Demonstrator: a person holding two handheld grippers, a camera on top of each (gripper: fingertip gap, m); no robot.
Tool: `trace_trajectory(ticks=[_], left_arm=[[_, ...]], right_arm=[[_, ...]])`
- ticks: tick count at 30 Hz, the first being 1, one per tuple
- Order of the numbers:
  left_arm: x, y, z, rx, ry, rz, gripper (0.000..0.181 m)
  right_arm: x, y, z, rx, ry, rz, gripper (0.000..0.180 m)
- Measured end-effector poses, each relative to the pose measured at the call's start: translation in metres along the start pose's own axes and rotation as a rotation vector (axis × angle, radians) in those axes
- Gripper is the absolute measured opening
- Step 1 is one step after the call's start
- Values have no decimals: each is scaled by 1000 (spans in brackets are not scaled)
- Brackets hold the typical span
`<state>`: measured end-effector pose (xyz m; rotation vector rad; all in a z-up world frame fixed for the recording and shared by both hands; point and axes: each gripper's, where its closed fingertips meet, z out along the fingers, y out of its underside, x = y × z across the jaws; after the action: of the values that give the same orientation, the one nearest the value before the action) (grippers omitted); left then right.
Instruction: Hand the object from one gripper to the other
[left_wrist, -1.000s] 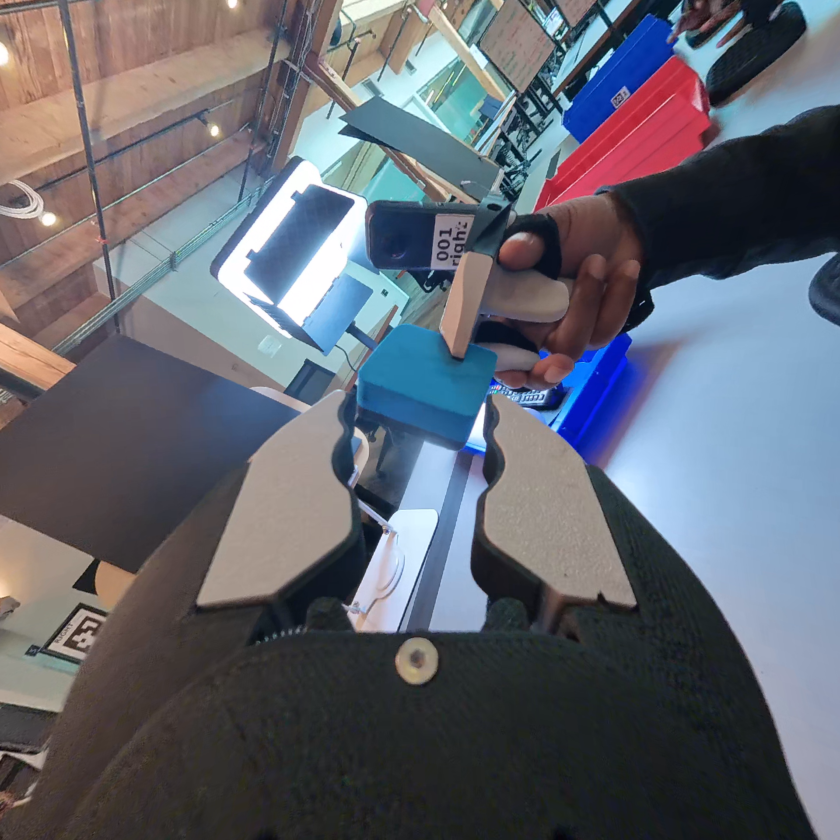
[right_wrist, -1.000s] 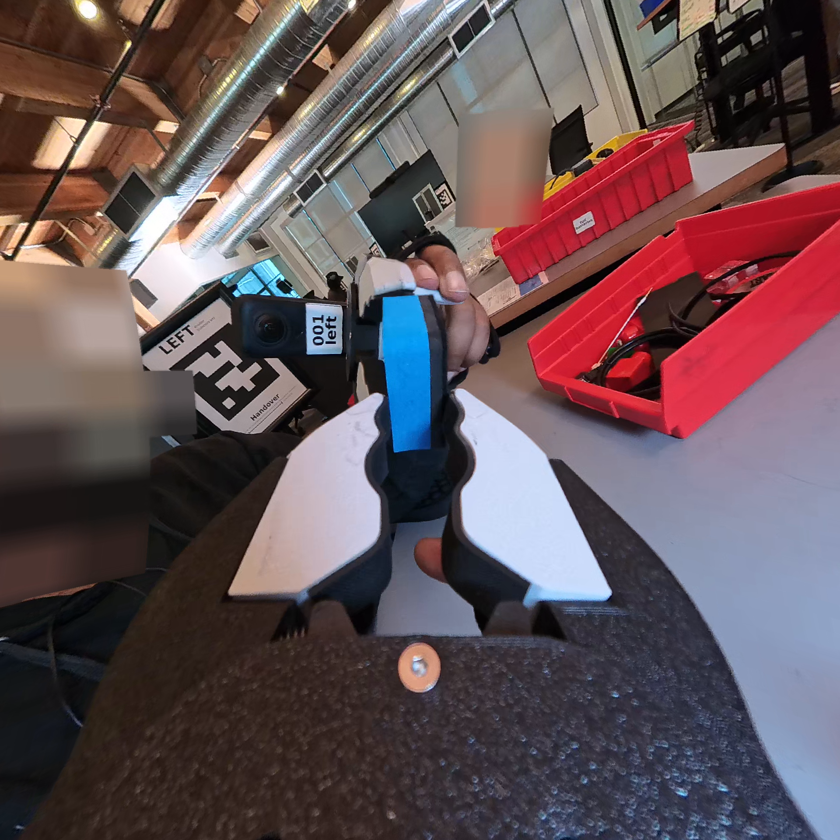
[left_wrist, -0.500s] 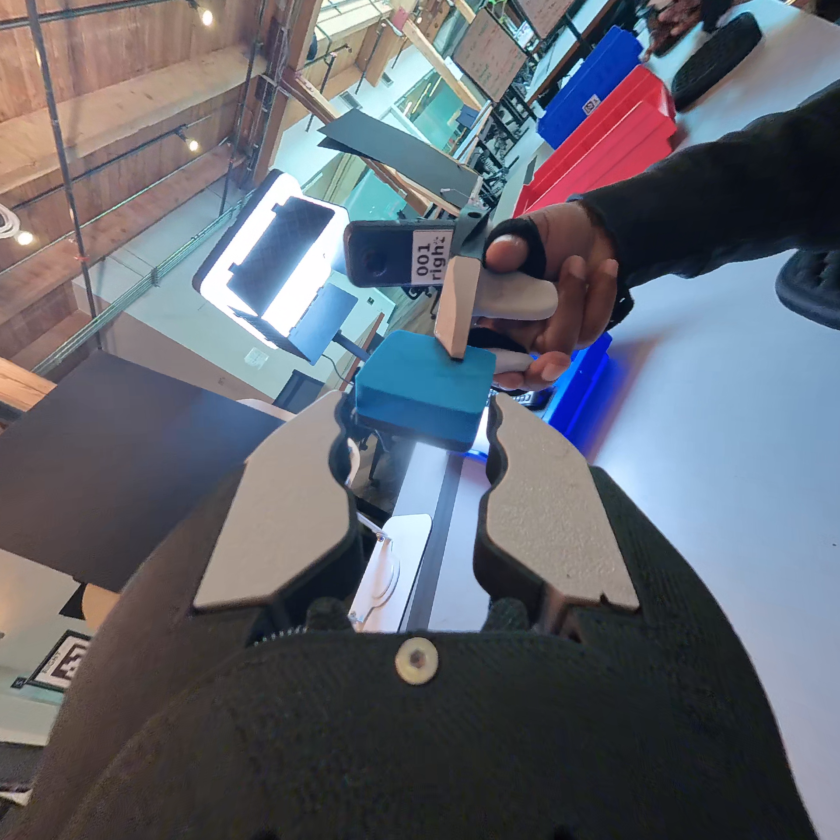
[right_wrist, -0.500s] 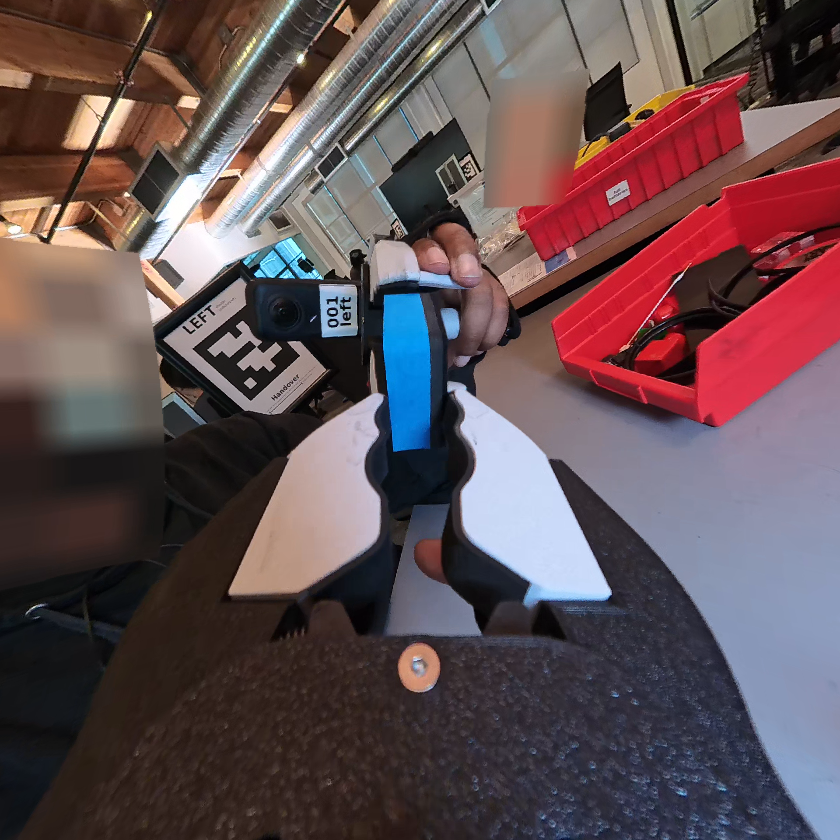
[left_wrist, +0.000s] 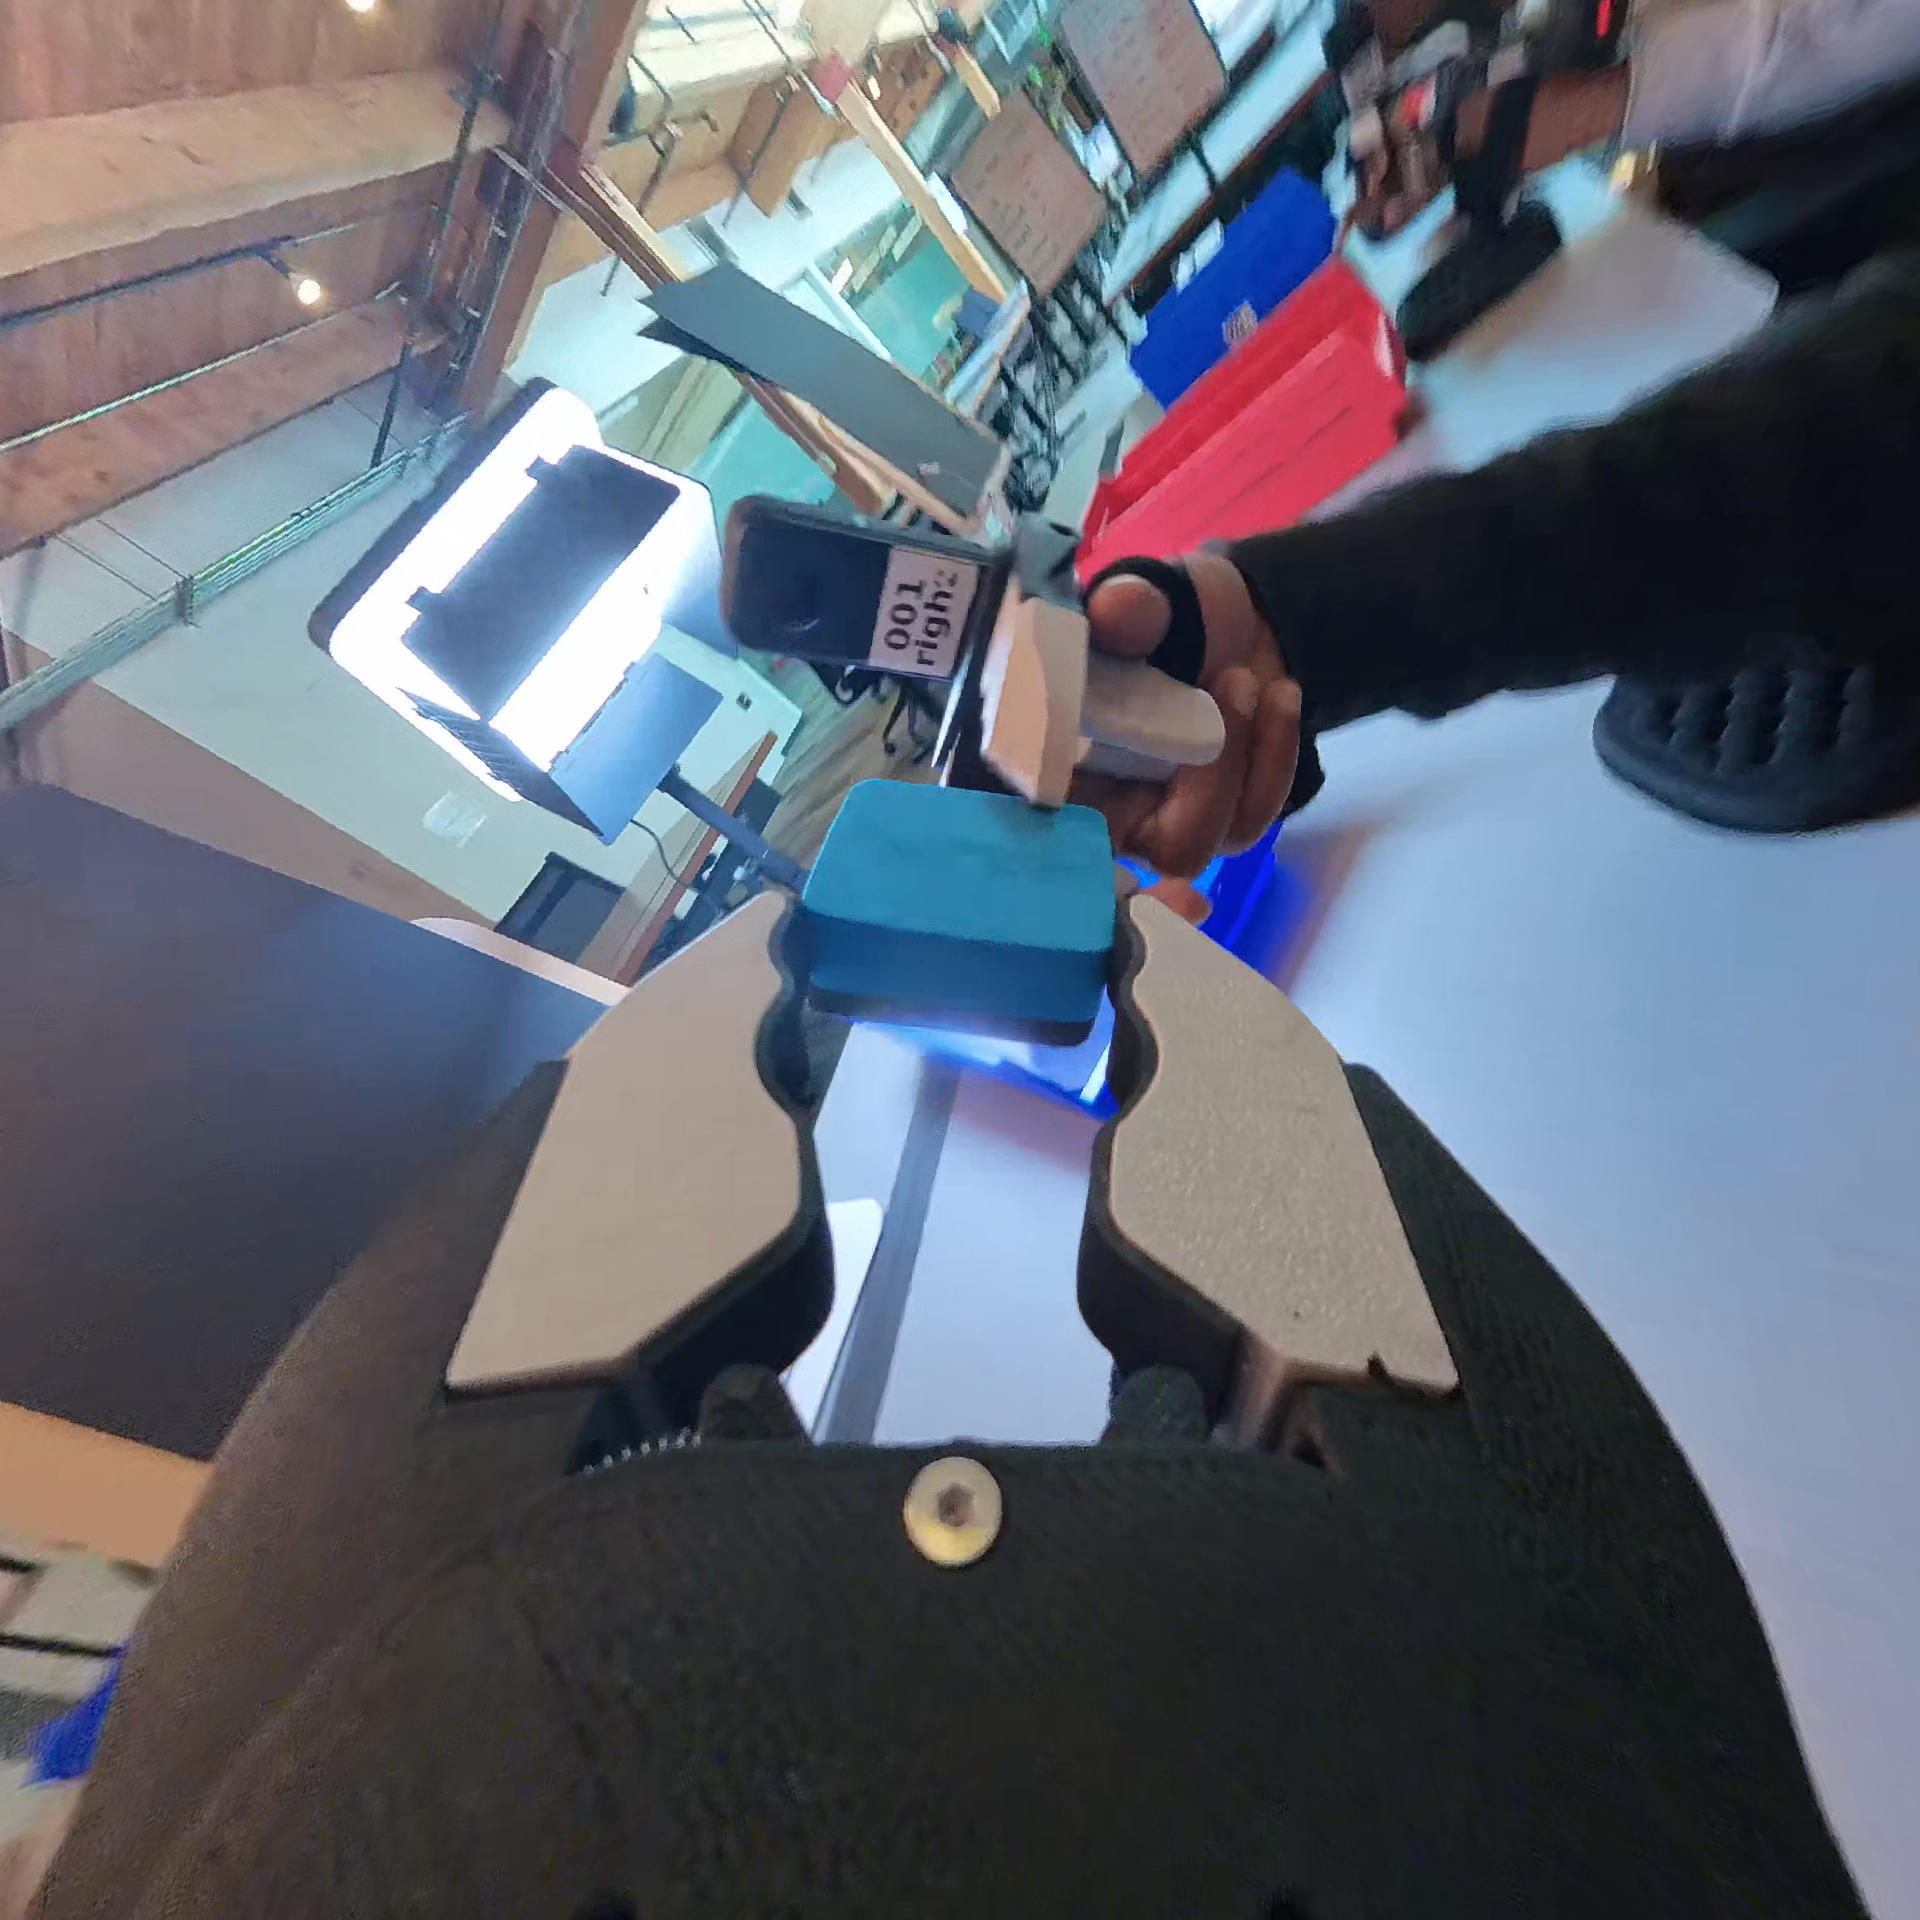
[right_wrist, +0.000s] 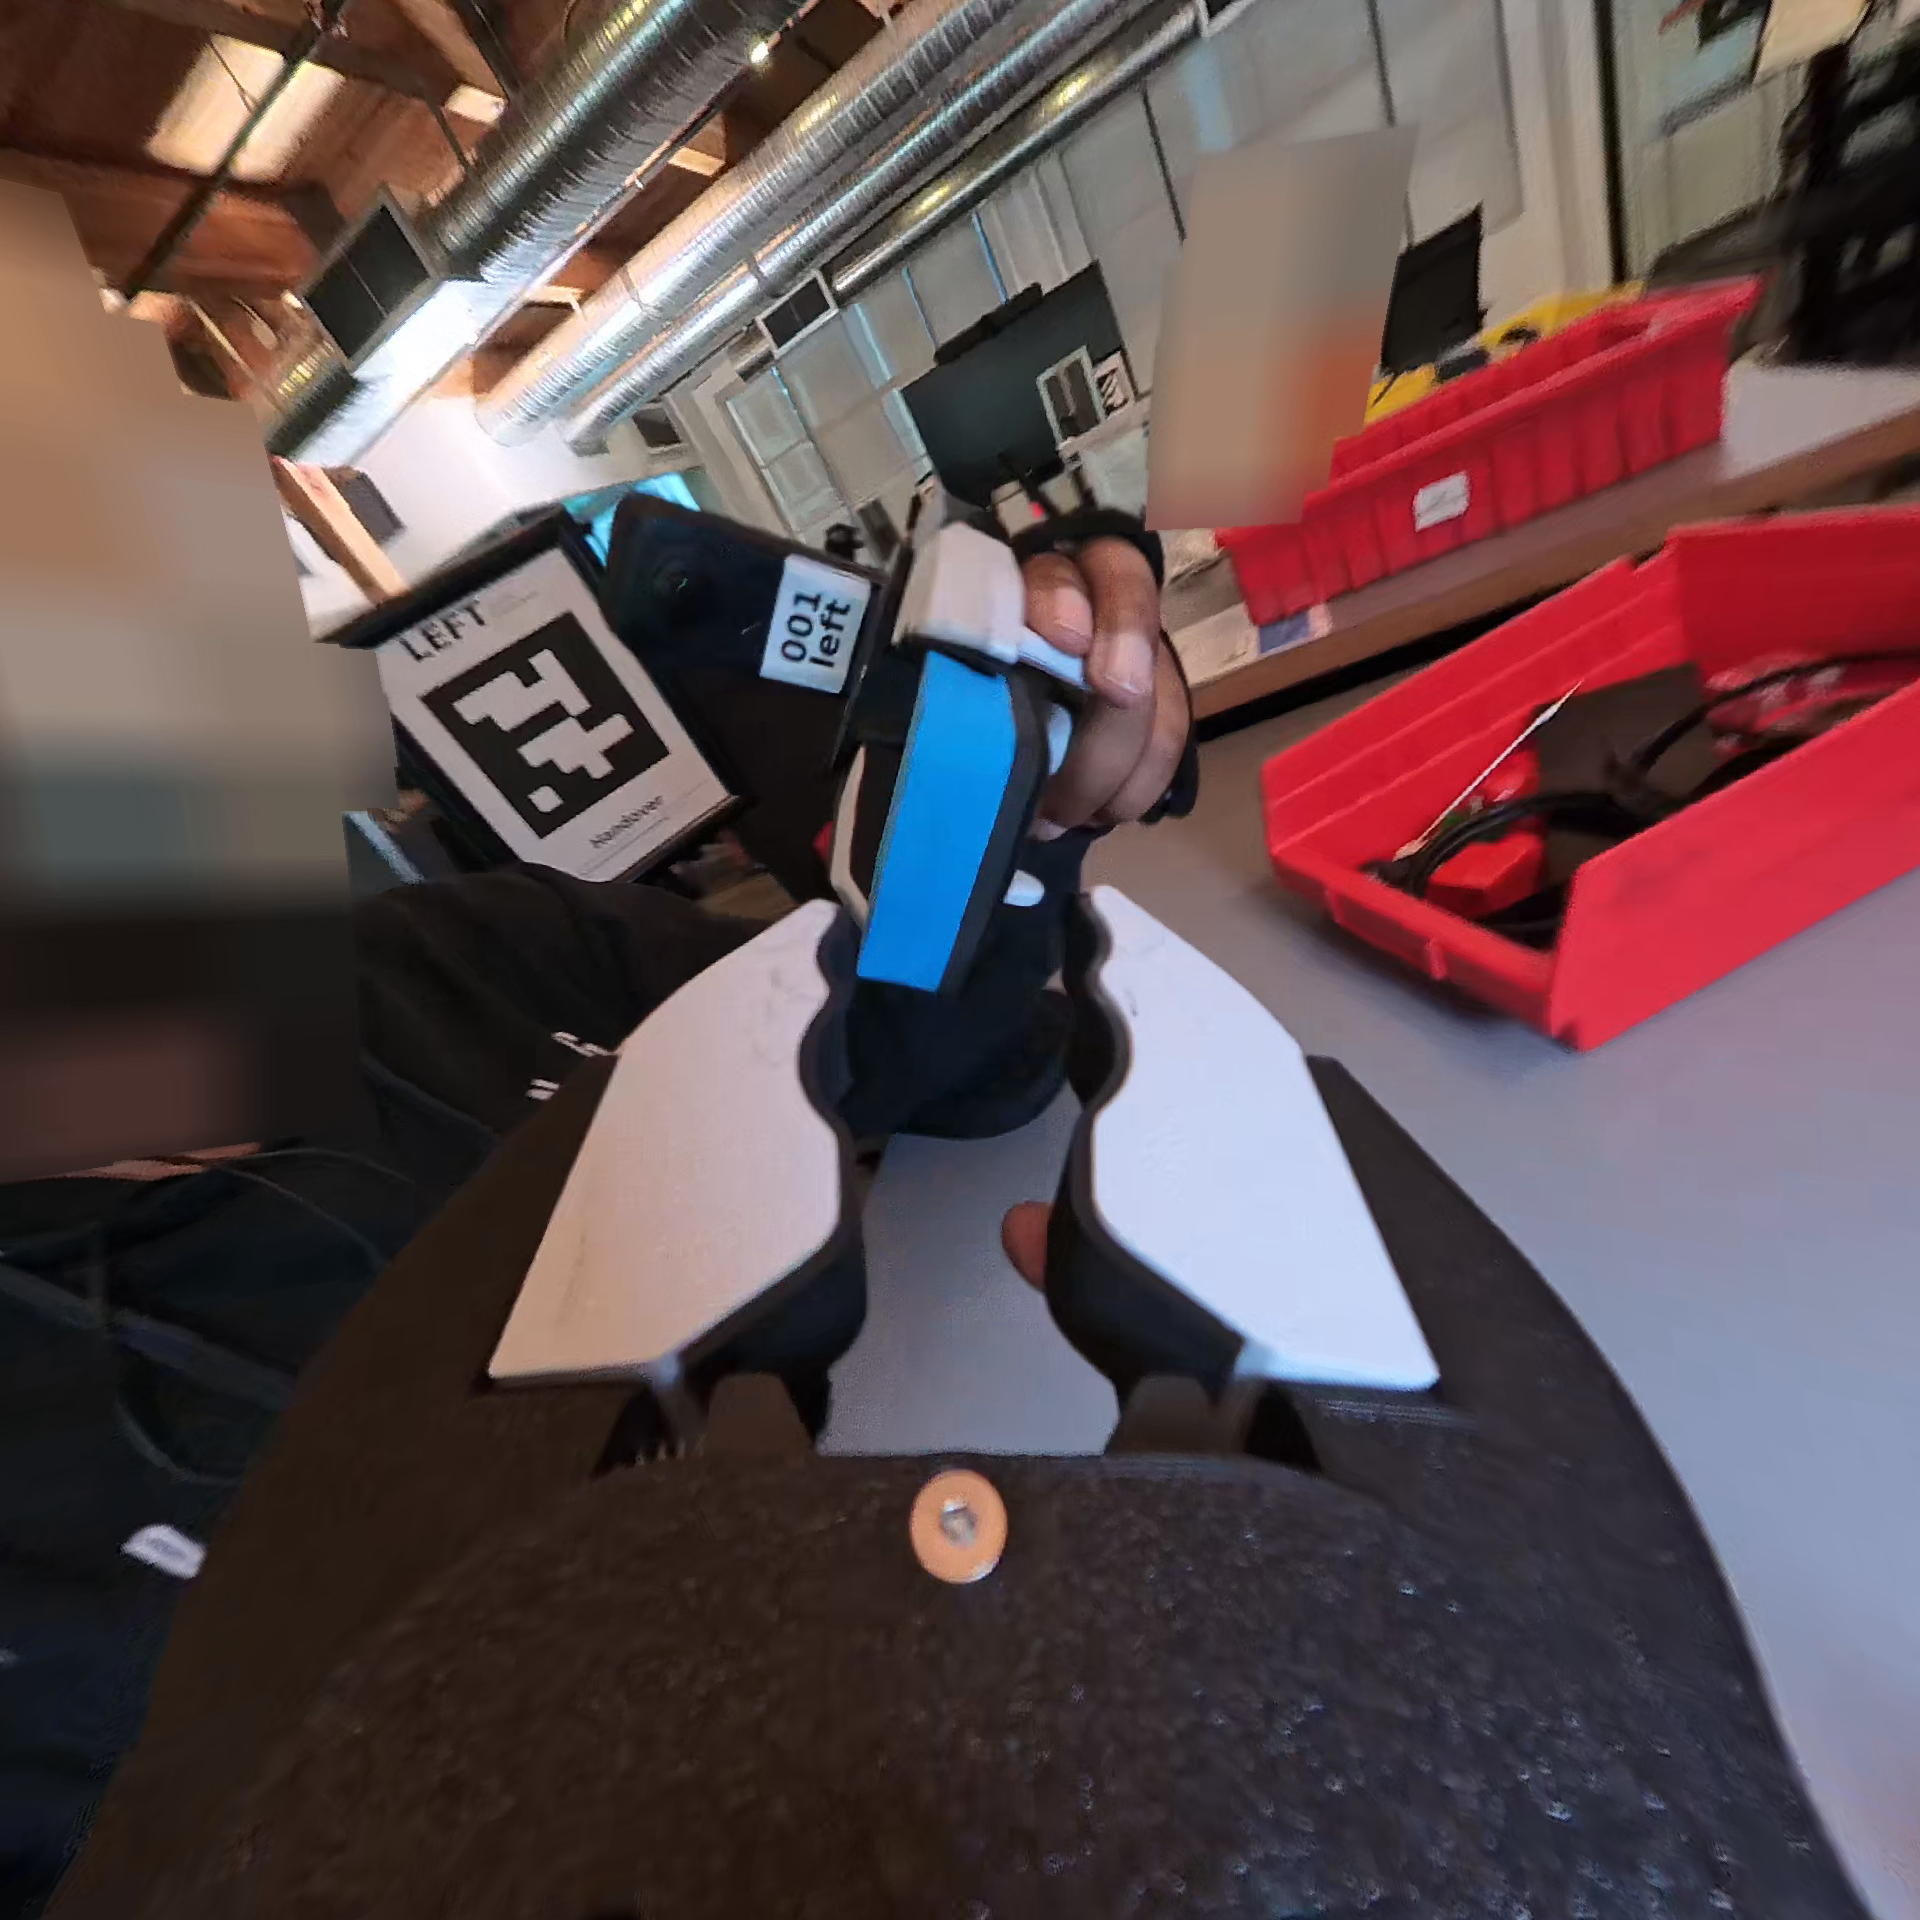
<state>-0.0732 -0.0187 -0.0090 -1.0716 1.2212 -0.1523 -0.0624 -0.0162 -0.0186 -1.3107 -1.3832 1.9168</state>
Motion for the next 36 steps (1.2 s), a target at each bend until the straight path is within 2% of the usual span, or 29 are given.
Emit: trace_trajectory(ticks=[2, 5, 9, 13, 22, 26, 29, 32, 36], left_arm=[[-13, -6, -9, 71, -8, -135, 56], [-35, -11, -22, 162, -21, -350, 56], [-48, -11, -33, 234, 49, -602, 56], [-42, -12, -29, 250, 160, -772, 56], [-16, -13, -15, 202, 422, -1063, 56], [-4, -8, -4, 161, 487, -1140, 56], [0, -3, 2, 137, 493, -1171, 56], [-4, 1, 4, 144, 437, -1132, 55], [-13, 0, -1, 121, 287, -898, 64]], right_arm=[[-8, -10, -3, 25, 66, -178, 51], [-8, -19, -10, -13, 297, -530, 58], [-16, -29, -16, -82, 517, -900, 57], [-15, -29, -12, -128, 611, -1090, 50], [-12, -23, 0, -173, 665, -1282, 42], [-9, -17, 5, -216, 667, -1325, 38], [-3, -11, 6, -272, 686, -1361, 26], [-2, -11, 3, -269, 668, -1298, 24], [-7, -24, -12, -114, 579, -1037, 24]])
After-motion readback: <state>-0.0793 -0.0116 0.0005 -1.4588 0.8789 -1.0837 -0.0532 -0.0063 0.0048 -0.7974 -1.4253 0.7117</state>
